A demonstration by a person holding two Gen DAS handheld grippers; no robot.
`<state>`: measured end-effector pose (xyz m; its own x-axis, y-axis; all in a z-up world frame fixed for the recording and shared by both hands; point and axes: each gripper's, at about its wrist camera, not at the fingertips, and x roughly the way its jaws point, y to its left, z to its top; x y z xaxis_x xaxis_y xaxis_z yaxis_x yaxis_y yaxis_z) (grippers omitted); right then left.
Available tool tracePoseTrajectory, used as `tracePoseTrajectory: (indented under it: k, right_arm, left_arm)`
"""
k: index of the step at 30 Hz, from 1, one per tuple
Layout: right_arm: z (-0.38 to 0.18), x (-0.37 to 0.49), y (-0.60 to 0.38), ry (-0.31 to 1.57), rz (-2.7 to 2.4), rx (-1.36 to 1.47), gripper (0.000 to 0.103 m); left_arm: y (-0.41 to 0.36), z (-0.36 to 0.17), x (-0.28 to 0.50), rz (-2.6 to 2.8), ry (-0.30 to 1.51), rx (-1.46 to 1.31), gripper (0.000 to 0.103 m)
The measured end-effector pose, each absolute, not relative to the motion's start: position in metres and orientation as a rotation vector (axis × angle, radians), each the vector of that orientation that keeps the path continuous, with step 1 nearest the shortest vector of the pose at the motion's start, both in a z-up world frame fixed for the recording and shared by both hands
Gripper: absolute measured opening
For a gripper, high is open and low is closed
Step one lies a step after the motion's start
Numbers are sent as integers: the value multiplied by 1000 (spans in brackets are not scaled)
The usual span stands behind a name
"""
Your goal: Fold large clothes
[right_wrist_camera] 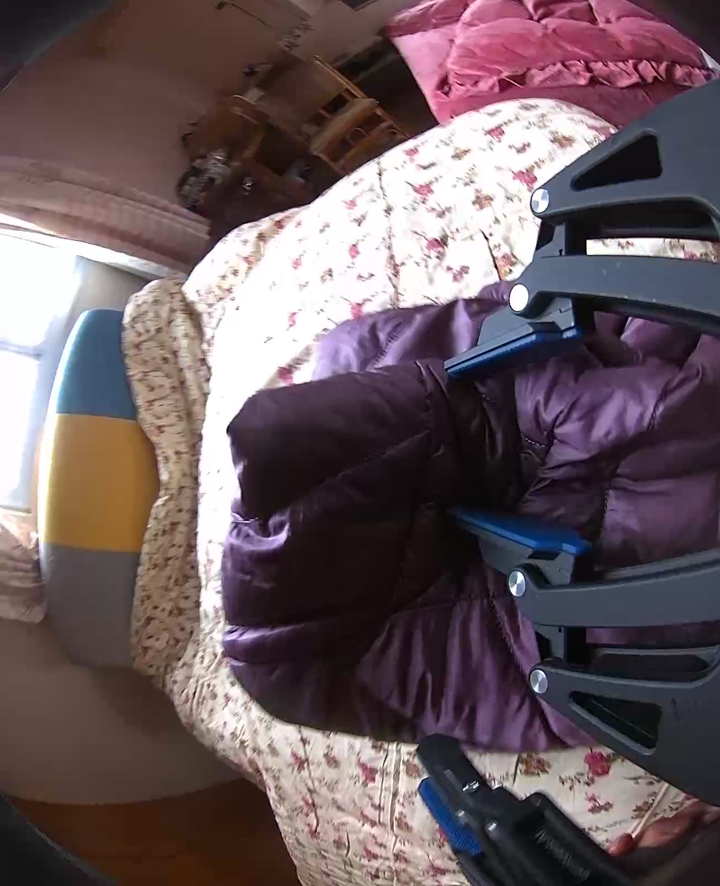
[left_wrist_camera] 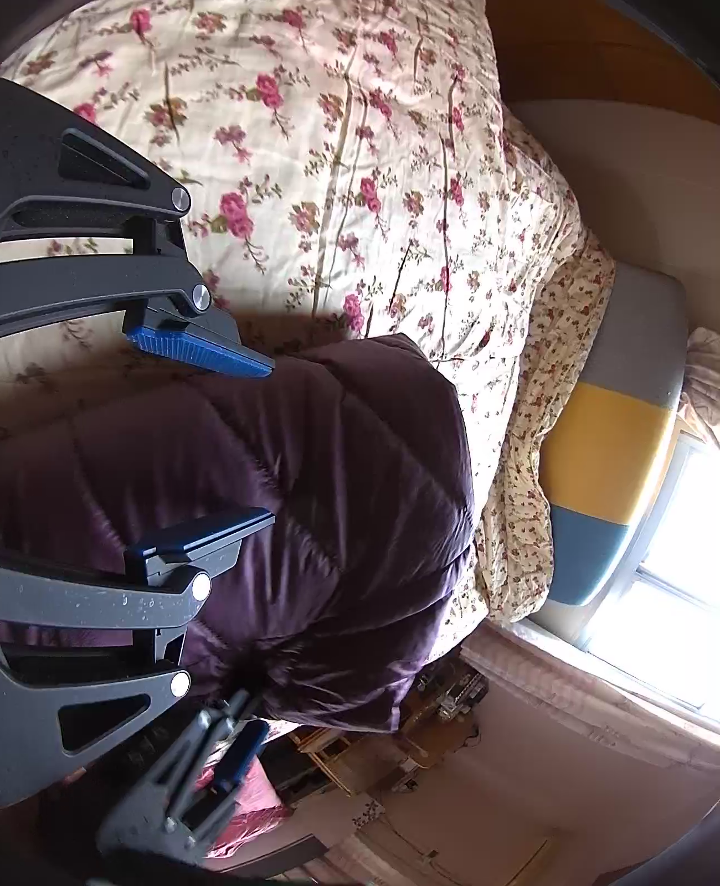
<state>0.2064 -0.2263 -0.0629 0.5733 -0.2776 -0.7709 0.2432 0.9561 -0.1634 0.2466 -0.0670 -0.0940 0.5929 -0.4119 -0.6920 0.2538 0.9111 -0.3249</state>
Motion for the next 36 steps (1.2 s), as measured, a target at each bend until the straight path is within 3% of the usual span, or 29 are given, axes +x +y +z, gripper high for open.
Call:
tracePoseTrajectory:
  k: [18,27,31,36]
  right_arm:
    - [-146,204,-290,906,-239,129,45]
    - [-144,205,-296,893,-213,161,45]
    - [-132,202,-293,894,-211,136,51]
    - [-117,198,-300,871,-245,146,72]
  left_arm:
    - [-136,-138,259,-404,858,-125,48]
    - [-145,-154,260,-380,839,-65,49]
    - [-141,-146,259,-392,839,-56,50]
    - [-127,-136,259,-390,844,-87,67]
